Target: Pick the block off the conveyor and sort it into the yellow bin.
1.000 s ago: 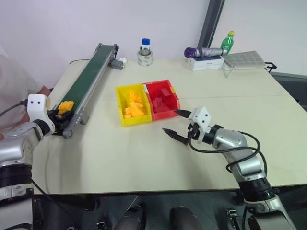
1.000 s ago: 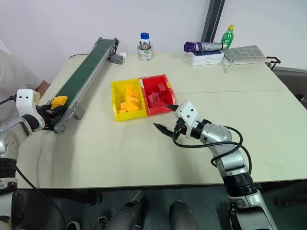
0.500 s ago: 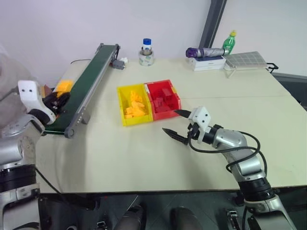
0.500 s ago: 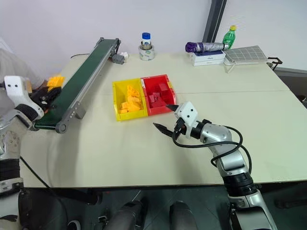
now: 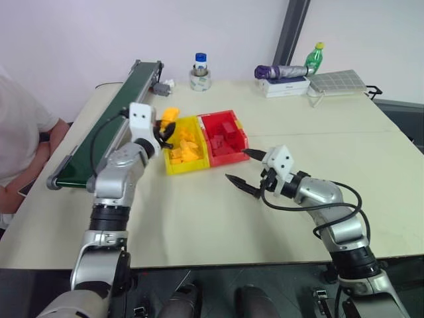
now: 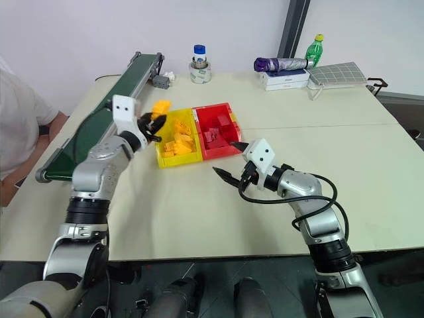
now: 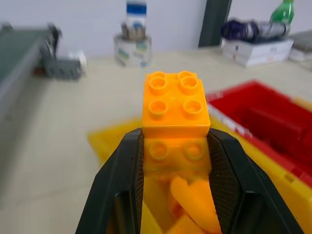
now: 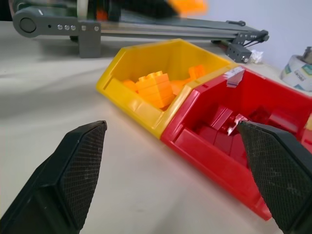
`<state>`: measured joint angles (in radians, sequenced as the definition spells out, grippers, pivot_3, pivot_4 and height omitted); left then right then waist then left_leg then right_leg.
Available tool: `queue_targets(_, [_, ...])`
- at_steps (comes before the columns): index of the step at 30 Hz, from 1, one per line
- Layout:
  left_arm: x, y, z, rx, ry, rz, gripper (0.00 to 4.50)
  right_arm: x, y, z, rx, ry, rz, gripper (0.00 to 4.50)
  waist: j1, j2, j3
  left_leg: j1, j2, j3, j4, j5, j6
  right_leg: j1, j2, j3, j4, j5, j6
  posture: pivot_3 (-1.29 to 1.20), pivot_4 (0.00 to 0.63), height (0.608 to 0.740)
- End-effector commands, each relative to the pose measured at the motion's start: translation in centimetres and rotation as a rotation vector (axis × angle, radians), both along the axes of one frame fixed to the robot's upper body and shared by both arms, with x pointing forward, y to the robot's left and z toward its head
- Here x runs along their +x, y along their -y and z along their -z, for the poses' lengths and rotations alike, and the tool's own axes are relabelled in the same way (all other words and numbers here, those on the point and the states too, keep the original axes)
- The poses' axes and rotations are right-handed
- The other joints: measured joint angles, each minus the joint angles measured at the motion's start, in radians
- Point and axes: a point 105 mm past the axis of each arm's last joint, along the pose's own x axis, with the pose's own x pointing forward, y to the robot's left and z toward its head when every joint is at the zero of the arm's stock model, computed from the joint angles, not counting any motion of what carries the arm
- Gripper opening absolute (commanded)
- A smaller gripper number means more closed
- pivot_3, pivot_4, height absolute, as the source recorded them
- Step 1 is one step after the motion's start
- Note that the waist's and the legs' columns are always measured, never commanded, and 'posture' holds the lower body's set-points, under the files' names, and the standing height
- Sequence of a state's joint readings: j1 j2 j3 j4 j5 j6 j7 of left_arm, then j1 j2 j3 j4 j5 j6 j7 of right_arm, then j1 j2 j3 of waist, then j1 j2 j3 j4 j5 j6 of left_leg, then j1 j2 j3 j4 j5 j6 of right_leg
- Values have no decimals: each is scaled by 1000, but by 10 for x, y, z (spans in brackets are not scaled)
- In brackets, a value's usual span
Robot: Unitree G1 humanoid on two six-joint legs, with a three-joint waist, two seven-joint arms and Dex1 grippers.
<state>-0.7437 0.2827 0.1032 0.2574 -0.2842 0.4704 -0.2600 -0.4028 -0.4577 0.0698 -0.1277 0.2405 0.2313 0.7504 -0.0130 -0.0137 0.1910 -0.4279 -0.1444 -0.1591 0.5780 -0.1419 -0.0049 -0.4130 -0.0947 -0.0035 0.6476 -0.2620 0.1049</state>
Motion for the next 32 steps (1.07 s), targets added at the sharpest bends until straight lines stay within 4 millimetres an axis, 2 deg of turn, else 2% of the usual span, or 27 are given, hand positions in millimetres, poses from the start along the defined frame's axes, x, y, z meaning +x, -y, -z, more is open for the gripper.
queue_targets(1, [4,3,-18,-47,52,10,1773,-5,4,-14,8,57,13,4500,1,0,0,0,0,0,0,0,0,0,0,0,0,0,0,0,150,740])
queue_targets(2, [5,4,-18,-49,54,8,2335,-6,4,-13,8,56,14,4500,2,0,0,0,0,0,0,0,0,0,0,0,0,0,0,0,150,740])
queue_targets(3, [5,6,-19,-50,54,15,2642,-7,4,-13,8,54,15,4500,2,0,0,0,0,0,0,0,0,0,0,0,0,0,0,0,150,740])
queue_targets(6, [6,11,-20,-48,61,36,4223,-6,4,-13,10,51,18,4500,2,0,0,0,0,0,2,0,0,1,0,0,0,1,1,0,150,740])
queue_targets(7, [4,13,-21,-42,66,48,4461,-6,4,-13,10,51,19,4500,2,0,0,0,0,0,2,0,0,1,0,0,0,1,1,0,150,740])
queue_targets(10, [-4,13,-32,-80,106,100,4461,-6,3,-13,11,53,15,4500,0,0,0,0,0,0,2,-1,-2,2,0,0,0,1,1,0,150,740])
queue_targets(12, [-11,0,-40,-79,163,82,4461,-6,3,-13,10,53,12,4500,-2,0,0,0,0,0,2,0,-1,1,0,0,0,1,1,0,150,740])
queue_targets(15, [-22,-15,-39,-113,177,85,4461,-6,4,-12,2,53,9,4500,-7,0,0,0,0,0,1,0,0,1,0,0,0,1,1,0,150,740])
queue_targets(18, [-50,-34,-33,-43,166,163,4461,-6,7,-12,-1,53,8,4500,-7,0,0,0,1,0,1,0,0,1,1,0,1,1,1,0,150,740])
queue_targets(21, [-83,-47,-41,4,180,273,4461,-5,8,-12,-4,54,4,4500,-4,0,0,0,1,0,1,0,0,0,1,1,1,1,0,0,150,740])
queue_targets(23, [-100,-57,-39,57,147,319,4461,-4,7,-14,4,53,3,4500,3,0,0,0,1,0,1,-1,-2,0,1,1,0,0,0,0,150,740])
queue_targets(26, [-105,-81,-30,104,98,271,4461,-5,6,-14,2,52,-5,4500,6,1,0,1,1,0,1,-1,-2,2,0,1,0,-2,-4,0,150,740])
queue_targets(32, [-113,-98,-19,192,77,255,4461,-4,4,-14,-1,53,-16,4500,1,1,0,1,1,0,0,-2,-2,1,0,1,0,-2,-6,0,150,740])
